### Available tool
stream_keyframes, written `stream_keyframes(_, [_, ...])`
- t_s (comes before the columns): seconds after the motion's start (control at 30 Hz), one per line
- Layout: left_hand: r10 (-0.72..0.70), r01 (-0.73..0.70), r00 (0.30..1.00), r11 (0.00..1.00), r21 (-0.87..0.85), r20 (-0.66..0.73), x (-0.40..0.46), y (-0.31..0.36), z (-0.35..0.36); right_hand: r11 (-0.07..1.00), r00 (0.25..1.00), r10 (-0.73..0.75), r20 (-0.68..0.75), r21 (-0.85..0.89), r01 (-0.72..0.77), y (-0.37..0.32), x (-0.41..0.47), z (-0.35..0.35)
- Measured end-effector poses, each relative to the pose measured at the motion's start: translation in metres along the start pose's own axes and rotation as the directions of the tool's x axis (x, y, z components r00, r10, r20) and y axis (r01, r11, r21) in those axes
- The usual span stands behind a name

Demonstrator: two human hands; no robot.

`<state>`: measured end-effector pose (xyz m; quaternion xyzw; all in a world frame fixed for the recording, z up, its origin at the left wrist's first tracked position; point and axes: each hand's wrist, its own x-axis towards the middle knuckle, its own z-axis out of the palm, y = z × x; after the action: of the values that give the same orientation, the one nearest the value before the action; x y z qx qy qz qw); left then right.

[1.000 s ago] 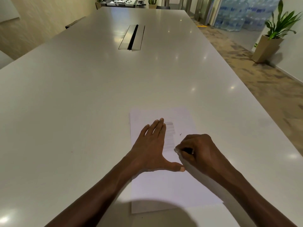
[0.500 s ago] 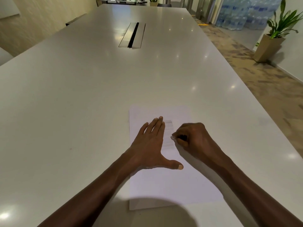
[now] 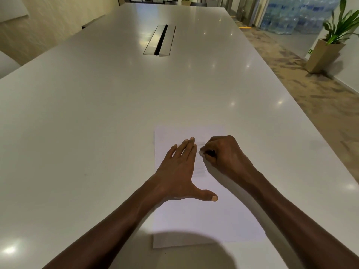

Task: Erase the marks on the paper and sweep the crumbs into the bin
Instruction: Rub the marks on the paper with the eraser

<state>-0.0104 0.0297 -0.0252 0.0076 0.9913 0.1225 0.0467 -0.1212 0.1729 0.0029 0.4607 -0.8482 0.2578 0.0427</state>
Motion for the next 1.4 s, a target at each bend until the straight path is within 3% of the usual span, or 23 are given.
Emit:
stream_keyframes(0.33, [0.003, -0.003, 1.000, 1.000, 0.013, 0.013, 0.002, 0.000, 0.000, 0.999, 0.998, -0.004, 0.066, 0.033, 0.001, -0.017, -0.050, -0.014])
stream_keyframes(0.7, [0.000, 0.000, 1.000, 1.000, 0.005, 0.005, 0.000, 0.000, -0.001, 0.998, 0.998, -0.054, -0.042, -0.044, 0.052, 0.016, 0.022, 0.001])
stream_keyframes(1.03, [-0.016, 0.017, 1.000, 1.000, -0.016, 0.011, 0.002, 0.001, -0.003, 0.999, 1.000, -0.005, -0.007, -0.037, 0.005, 0.011, -0.019, -0.003])
stream_keyframes(1.4, [-0.034, 0.035, 0.999, 0.999, -0.028, 0.025, 0.001, 0.002, -0.005, 0.999, 0.998, -0.027, -0.059, -0.044, 0.025, 0.030, 0.045, 0.003])
